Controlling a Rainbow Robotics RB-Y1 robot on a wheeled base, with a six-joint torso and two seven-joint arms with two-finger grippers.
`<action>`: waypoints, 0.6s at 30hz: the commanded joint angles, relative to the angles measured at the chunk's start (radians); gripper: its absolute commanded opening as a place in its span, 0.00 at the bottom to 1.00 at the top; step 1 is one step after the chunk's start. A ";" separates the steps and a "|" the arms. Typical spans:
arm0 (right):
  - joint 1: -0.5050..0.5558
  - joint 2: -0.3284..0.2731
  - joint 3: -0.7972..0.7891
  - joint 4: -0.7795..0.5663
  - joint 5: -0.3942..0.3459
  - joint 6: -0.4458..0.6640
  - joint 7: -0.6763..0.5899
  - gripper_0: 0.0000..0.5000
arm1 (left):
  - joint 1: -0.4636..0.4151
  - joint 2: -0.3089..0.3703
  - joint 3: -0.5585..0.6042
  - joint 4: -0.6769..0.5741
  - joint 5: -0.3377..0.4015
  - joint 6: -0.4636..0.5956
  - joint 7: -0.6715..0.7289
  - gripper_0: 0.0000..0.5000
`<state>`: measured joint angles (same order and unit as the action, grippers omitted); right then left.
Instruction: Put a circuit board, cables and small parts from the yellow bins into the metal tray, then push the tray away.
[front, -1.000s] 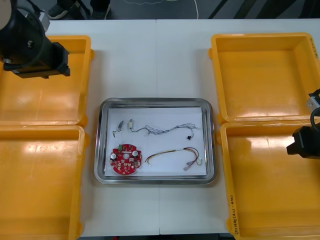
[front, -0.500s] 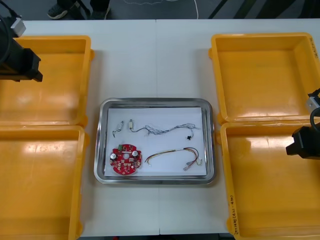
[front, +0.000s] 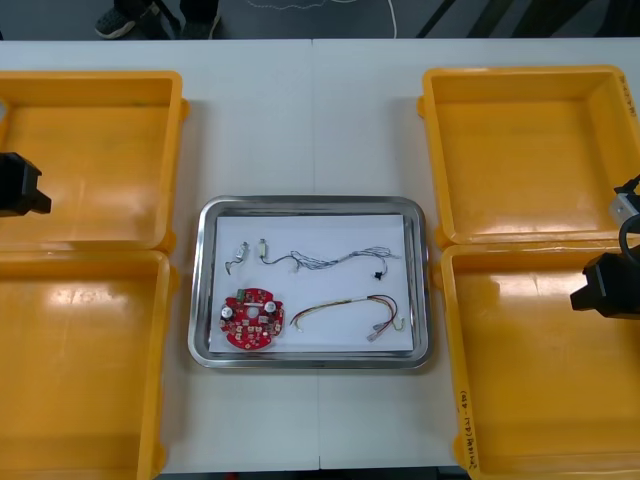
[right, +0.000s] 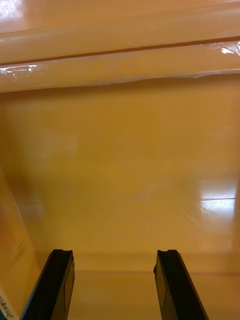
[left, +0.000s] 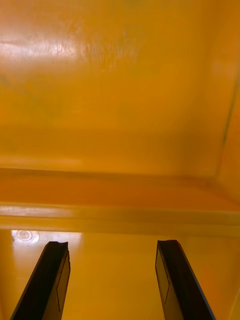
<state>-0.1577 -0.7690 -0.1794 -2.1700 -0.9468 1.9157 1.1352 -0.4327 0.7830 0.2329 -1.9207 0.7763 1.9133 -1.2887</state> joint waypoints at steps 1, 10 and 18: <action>-0.002 -0.001 0.003 -0.039 -0.007 0.004 0.006 0.94 | 0.084 0.044 0.068 -0.093 0.023 0.007 -0.118 1.00; -0.069 -0.009 0.127 -0.070 0.013 0.004 0.035 0.94 | 0.232 0.044 0.161 -0.208 0.067 0.007 -0.152 1.00; -0.172 -0.010 0.311 -0.119 0.043 0.004 0.081 0.94 | 0.324 0.044 0.221 -0.273 0.101 0.007 -0.172 1.00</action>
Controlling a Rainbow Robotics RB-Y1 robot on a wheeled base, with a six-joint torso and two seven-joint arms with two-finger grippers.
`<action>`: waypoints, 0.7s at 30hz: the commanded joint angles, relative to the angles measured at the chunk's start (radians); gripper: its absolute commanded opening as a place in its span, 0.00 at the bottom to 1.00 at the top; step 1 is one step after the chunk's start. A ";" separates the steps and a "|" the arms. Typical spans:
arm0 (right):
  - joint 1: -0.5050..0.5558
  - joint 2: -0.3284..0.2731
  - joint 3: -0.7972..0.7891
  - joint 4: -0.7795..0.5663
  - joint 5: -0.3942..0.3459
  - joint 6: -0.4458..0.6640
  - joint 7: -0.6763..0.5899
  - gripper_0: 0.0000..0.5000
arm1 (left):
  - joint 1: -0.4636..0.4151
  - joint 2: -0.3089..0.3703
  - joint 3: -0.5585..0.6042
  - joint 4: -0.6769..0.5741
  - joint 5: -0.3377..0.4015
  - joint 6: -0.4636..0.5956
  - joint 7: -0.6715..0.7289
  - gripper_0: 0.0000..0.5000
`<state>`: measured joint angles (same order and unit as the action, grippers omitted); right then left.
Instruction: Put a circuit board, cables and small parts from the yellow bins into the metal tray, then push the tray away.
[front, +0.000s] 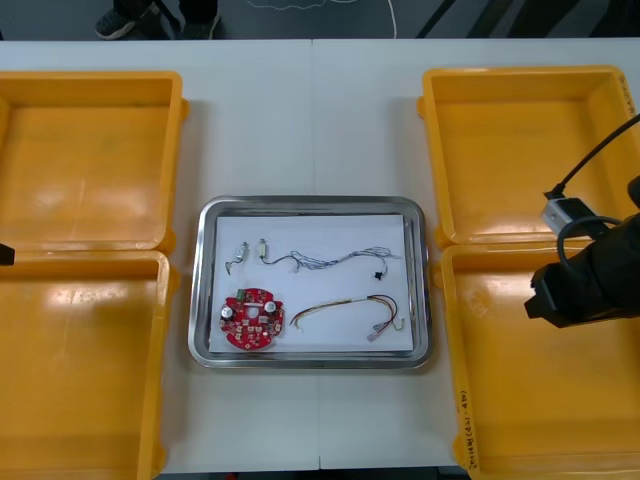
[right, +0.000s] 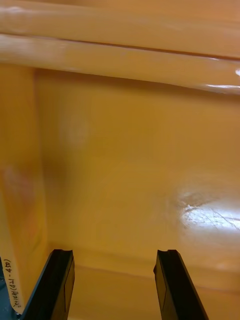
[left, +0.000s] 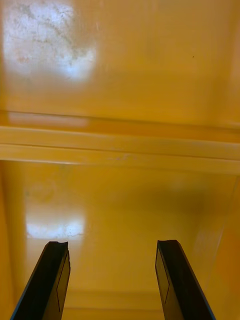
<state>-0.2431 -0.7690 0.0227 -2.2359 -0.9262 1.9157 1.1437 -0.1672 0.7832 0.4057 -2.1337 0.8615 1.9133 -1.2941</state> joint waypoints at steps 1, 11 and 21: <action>-0.110 -0.010 0.148 -0.061 0.035 0.004 0.100 0.94 | 0.071 0.044 0.055 -0.071 0.019 0.007 -0.168 1.00; -0.257 0.030 0.362 -0.068 0.099 0.004 0.331 0.94 | 0.149 0.042 0.058 -0.118 0.030 0.007 -0.172 1.00; -0.358 0.131 0.528 -0.067 0.147 0.003 0.485 0.95 | 0.173 0.042 0.045 -0.118 0.037 0.007 -0.177 1.00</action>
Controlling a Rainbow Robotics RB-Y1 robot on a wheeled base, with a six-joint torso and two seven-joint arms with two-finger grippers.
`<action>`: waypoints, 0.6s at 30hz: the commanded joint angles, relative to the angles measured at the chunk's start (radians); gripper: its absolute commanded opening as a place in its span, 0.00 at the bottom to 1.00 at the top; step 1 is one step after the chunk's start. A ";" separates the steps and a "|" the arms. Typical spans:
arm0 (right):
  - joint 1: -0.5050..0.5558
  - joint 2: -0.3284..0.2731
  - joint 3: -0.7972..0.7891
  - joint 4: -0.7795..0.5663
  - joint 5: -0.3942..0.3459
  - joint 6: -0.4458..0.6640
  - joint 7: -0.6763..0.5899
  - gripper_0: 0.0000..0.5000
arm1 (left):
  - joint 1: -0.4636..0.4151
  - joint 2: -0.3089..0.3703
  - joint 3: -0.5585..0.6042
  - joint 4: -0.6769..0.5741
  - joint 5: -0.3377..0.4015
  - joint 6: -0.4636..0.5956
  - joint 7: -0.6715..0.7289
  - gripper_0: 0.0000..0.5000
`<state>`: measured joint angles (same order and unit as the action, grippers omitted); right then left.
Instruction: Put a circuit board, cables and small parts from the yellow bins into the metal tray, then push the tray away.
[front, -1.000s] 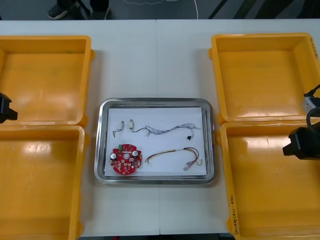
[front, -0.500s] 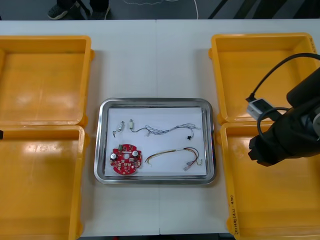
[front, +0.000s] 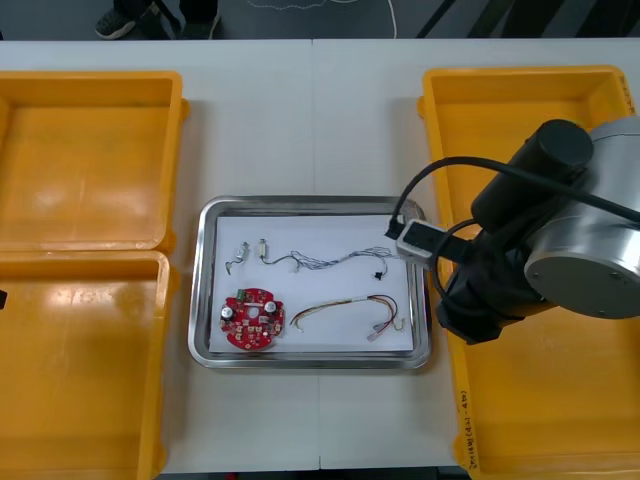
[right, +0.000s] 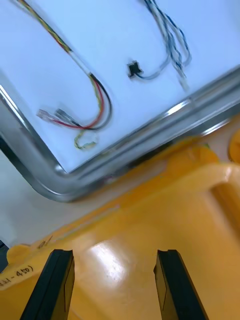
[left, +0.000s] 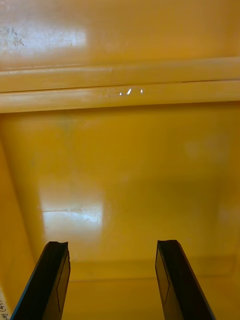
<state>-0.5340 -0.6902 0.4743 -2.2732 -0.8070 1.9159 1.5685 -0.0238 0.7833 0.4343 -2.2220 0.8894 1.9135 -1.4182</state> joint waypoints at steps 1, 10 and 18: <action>-0.073 0.057 0.086 -0.031 0.032 0.003 0.068 0.94 | 0.031 0.044 0.017 -0.030 0.009 0.006 -0.053 1.00; -0.141 0.132 0.234 -0.029 0.117 -0.002 0.148 0.94 | 0.035 0.042 0.017 -0.030 0.016 0.006 -0.061 1.00; -0.196 0.196 0.365 0.044 0.134 -0.067 0.154 0.94 | 0.035 0.042 0.003 -0.030 0.017 0.006 -0.065 1.00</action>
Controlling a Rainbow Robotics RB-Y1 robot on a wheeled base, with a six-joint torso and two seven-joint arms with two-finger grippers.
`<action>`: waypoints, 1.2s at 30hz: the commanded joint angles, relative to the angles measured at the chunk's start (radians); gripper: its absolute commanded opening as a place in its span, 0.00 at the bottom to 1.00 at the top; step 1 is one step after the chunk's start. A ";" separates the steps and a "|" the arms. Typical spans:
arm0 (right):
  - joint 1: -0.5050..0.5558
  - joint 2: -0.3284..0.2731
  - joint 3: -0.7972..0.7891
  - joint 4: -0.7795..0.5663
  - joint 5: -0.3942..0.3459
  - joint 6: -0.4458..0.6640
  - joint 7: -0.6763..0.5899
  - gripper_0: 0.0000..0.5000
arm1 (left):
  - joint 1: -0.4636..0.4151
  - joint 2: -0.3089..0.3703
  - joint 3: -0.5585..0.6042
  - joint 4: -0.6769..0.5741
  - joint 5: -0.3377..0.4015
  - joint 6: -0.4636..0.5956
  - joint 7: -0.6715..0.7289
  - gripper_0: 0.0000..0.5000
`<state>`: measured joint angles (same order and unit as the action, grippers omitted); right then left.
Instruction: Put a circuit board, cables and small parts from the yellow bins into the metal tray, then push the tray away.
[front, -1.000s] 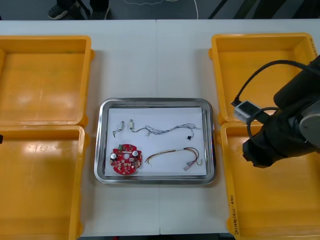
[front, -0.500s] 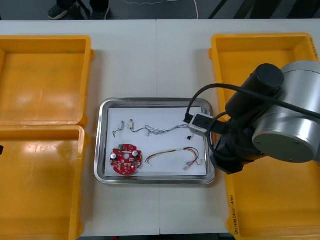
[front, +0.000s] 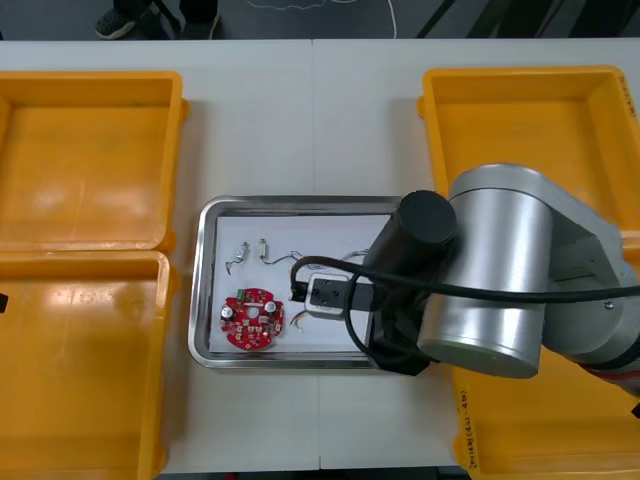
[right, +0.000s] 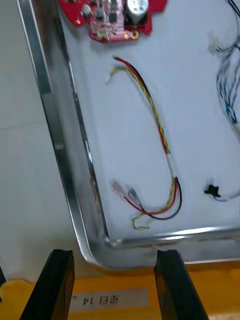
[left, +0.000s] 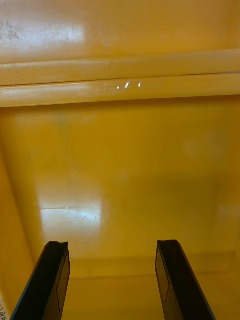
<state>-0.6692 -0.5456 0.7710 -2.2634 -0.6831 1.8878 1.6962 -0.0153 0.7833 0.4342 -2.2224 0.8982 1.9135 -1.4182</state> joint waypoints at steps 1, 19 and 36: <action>-0.069 0.061 0.082 0.048 0.013 -0.050 0.028 0.94 | 0.026 0.042 0.003 -0.030 0.008 0.006 -0.065 1.00; -0.116 0.161 0.281 0.205 0.109 -0.153 0.045 0.94 | 0.026 0.042 0.003 -0.030 0.008 0.006 -0.065 1.00; -0.125 0.196 0.366 0.277 0.131 -0.207 0.051 0.94 | 0.026 0.042 0.003 -0.030 0.008 0.006 -0.065 1.00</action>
<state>-0.7604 -0.3881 1.1159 -1.9945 -0.5614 1.6901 1.7022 -0.0148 0.7833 0.4342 -2.2225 0.8984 1.9135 -1.4182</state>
